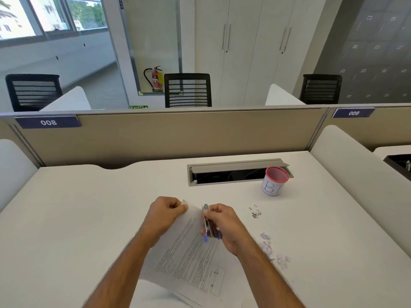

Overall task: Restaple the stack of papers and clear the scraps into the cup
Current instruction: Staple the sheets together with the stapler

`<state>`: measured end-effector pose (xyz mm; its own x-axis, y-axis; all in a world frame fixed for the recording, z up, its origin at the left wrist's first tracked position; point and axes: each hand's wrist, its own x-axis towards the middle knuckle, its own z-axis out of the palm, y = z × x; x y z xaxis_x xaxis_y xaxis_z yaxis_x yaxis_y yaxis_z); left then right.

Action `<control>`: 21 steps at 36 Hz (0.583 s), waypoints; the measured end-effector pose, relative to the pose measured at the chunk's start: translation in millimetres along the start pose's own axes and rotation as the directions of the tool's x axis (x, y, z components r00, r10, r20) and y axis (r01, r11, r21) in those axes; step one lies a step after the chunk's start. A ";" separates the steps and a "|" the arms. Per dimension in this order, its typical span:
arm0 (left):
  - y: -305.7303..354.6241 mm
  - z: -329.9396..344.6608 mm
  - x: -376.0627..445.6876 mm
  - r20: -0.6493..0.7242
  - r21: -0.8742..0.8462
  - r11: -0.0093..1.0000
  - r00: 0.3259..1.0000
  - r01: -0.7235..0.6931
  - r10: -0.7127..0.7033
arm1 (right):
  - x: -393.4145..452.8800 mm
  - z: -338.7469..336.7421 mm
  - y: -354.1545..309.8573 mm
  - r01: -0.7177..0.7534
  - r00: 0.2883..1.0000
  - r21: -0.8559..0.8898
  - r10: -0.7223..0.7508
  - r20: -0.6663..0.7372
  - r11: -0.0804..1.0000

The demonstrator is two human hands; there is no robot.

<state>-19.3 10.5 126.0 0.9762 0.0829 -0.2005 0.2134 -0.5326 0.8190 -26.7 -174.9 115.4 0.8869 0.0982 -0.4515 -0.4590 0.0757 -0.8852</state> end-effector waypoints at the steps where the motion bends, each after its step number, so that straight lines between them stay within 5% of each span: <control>1: 0.8 -1.0 0.0 0.006 -0.013 1.000 1.000 -0.004 0.004 | -1.0 2.0 -0.3 0.015 1.000 -0.028 -0.015 -0.005 0.999; 11: 33.0 -25.3 -16.6 -0.037 -0.267 0.954 0.990 -0.140 0.135 | -33.6 21.4 -23.4 0.326 0.945 -0.219 -0.320 0.062 0.920; 21: 75.9 -49.1 -45.6 0.036 -0.537 0.772 0.905 -0.339 0.423 | -64.1 17.4 -61.7 0.347 0.932 0.095 -0.354 0.080 0.933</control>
<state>-45.7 7.6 223.7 0.9727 -0.1810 0.1455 -0.1456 0.0131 0.9893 -56.1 -168.6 201.0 0.9847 0.1438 -0.0982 -0.1259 0.1986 -0.9720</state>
